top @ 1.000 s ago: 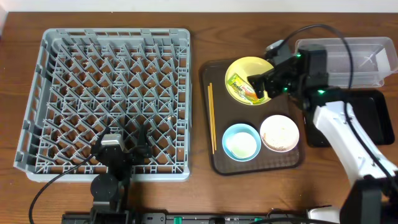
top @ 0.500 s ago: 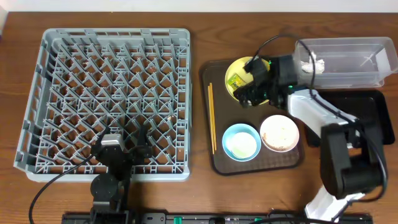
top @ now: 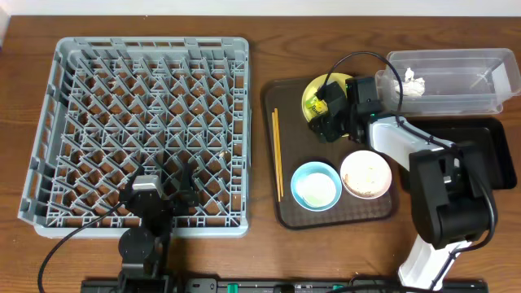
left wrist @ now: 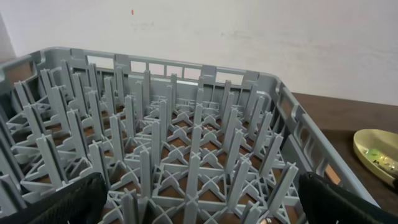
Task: Sort waste into correct bins and load items into the dishwasher
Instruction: 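Move the right gripper to the plate and grasp the green wrapper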
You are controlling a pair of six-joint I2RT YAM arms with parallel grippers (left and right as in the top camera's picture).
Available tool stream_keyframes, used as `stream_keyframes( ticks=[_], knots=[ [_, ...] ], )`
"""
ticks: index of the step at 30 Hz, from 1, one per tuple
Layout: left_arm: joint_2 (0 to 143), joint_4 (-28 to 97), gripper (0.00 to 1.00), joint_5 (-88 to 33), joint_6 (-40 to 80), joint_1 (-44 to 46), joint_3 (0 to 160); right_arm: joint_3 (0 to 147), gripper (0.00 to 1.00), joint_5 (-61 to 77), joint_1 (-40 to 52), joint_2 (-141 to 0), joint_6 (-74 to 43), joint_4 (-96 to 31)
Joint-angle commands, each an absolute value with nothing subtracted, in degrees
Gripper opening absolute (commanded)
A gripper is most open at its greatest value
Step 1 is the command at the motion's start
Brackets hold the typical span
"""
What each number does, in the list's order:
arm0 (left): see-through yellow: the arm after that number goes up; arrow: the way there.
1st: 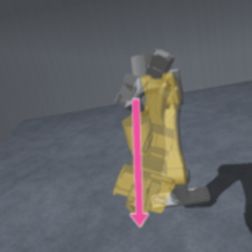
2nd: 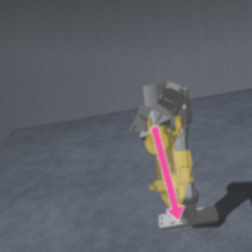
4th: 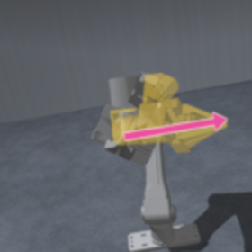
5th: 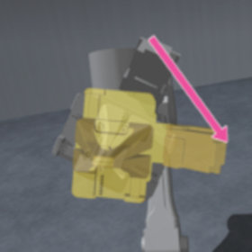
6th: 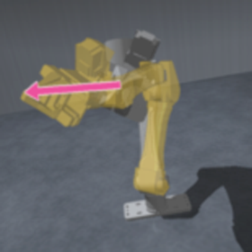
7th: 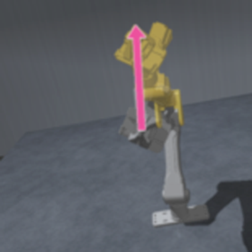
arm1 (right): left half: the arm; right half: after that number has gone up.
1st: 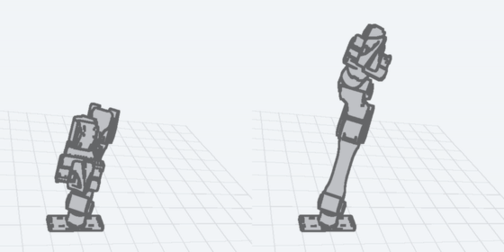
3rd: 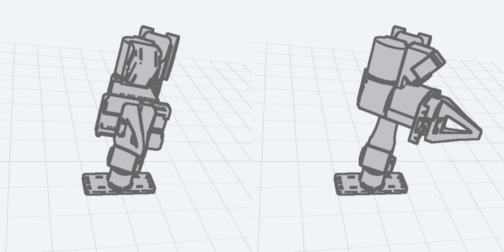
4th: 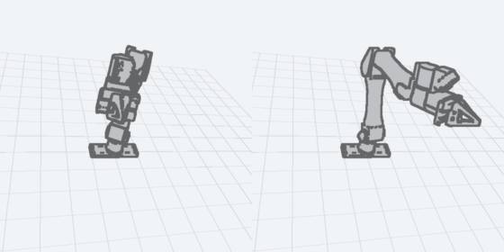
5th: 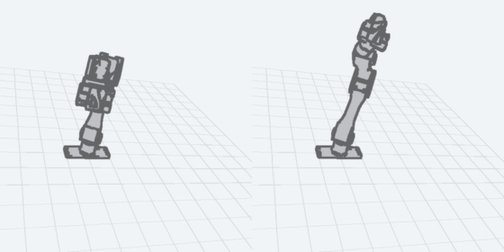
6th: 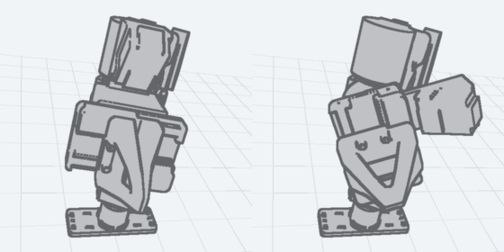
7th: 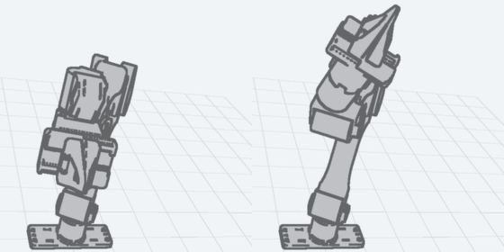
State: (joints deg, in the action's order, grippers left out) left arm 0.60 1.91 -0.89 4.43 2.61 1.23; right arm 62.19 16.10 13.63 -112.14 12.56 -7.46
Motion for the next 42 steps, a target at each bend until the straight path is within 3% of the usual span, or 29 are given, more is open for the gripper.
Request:
stream_keyframes(
  ticks=[1,5,10,11,29,42],
  knots=[
    [0.6,4.2,0.98,1.0,3.6,2.3,0.3,62.2,0.56,8.5,14.7,-114.5,12.5,-8.2],
    [0.6,4.2,0.98,1.0,3.6,2.3,0.3,62.2,0.3,5.8,15.5,-114.5,12.5,-8.4],
    [0.6,4.2,0.98,1.0,3.6,2.3,0.3,62.2,0.03,5.9,15.6,-114.5,11.1,-8.6],
    [0.6,4.2,0.98,1.0,3.6,2.3,0.3,62.2,0.01,5.9,15.6,-114.3,10.7,-8.6],
    [0.6,4.2,0.98,1.0,3.6,2.3,0.3,62.2,0.01,15.2,15.6,-93.3,9.5,-9.6],
    [0.6,4.2,0.98,1.0,3.6,2.3,0.3,62.2,0.01,17.4,18.5,-98.0,9.5,-10.3]
  ],
)
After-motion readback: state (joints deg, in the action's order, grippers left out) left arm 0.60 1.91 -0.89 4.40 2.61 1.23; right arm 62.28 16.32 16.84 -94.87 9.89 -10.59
